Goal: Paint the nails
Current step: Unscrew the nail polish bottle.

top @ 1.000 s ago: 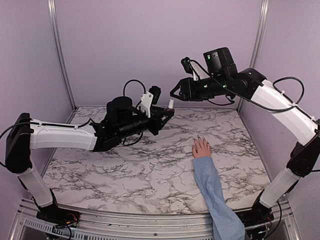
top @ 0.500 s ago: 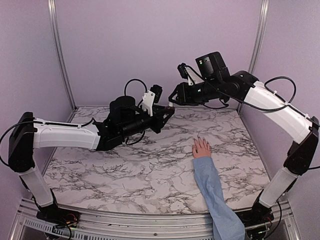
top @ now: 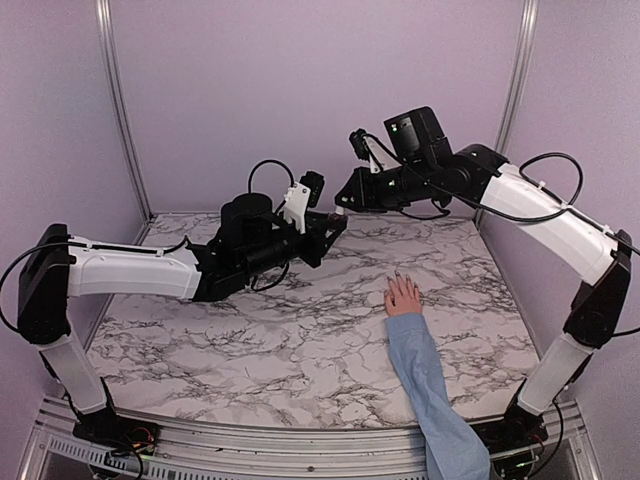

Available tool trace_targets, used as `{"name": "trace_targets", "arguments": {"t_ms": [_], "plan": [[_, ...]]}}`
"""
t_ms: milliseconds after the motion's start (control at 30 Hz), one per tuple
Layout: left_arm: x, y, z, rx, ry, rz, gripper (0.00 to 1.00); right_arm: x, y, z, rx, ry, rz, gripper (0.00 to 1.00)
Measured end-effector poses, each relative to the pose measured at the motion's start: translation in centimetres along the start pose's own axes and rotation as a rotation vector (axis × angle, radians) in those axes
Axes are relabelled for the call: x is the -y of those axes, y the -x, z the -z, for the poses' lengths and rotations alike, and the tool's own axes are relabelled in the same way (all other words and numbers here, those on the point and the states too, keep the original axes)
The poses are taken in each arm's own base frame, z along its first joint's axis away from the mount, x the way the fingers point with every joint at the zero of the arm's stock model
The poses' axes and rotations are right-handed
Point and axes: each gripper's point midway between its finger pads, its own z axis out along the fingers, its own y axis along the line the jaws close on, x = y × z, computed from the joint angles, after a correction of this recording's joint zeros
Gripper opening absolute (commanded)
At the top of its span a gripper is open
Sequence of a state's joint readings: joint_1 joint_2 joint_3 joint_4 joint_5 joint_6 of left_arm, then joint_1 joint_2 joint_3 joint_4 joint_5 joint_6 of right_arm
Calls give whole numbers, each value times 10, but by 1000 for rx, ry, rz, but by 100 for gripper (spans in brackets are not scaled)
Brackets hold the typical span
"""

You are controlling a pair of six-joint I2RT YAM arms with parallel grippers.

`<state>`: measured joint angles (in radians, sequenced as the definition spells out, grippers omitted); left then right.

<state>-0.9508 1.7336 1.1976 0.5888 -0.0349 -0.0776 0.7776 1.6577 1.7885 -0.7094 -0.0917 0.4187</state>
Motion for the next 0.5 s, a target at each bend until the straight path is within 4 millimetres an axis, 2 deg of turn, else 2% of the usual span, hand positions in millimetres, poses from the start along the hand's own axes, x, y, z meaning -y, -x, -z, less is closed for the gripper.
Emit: {"name": "trace_targets", "arguments": {"t_ms": [167, 367, 500], "plan": [[-1, 0, 0, -1, -15, 20, 0, -3, 2, 0, 5, 22, 30, 0], [5, 4, 2, -5, -146, 55, 0, -8, 1, 7, 21, 71, 113, 0], [18, 25, 8, 19, -283, 68, 0, -20, 8, 26, 55, 137, 189, 0]]}}
